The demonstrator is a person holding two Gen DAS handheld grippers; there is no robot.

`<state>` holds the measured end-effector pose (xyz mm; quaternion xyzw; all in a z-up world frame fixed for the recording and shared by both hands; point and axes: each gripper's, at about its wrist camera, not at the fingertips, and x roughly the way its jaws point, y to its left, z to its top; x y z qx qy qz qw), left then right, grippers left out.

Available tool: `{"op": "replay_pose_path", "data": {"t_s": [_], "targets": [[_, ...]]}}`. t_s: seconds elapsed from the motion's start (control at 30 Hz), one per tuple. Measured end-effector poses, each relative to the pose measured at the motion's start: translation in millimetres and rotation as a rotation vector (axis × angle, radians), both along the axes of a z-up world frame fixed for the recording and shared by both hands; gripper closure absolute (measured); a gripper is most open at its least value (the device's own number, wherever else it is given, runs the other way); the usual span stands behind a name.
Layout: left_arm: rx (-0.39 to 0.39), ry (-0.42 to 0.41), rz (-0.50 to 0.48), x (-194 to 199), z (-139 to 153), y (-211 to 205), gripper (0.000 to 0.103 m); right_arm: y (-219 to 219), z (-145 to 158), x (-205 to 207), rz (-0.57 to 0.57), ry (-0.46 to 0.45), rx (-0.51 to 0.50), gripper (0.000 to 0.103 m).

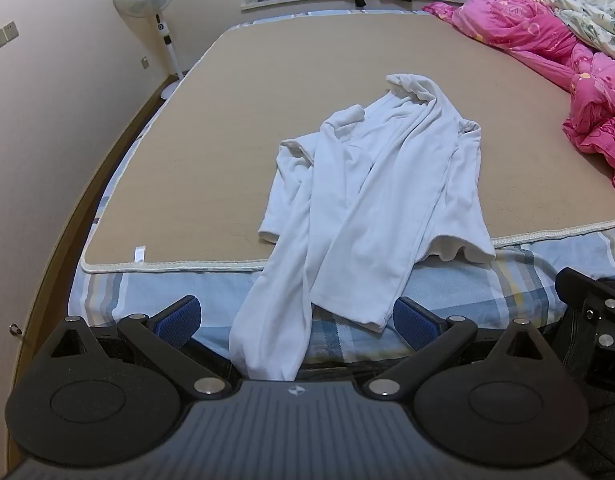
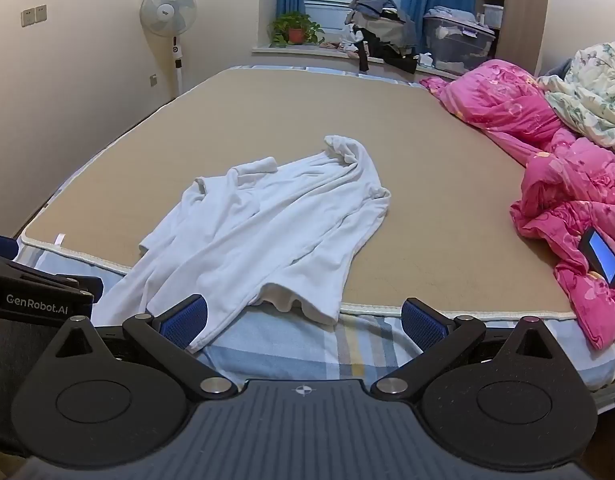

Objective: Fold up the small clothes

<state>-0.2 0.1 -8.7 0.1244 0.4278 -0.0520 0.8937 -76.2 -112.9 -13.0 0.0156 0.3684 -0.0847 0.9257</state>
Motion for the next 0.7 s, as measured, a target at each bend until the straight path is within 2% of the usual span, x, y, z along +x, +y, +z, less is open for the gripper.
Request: {"op": "replay_pose_path", "data": {"t_s": [0.7], "targets": [[0.0, 0.001, 0.0, 0.0, 0.3, -0.2, 0.001, 0.4, -0.5, 1.0, 0.002, 0.003, 0.001, 0.001]]}}
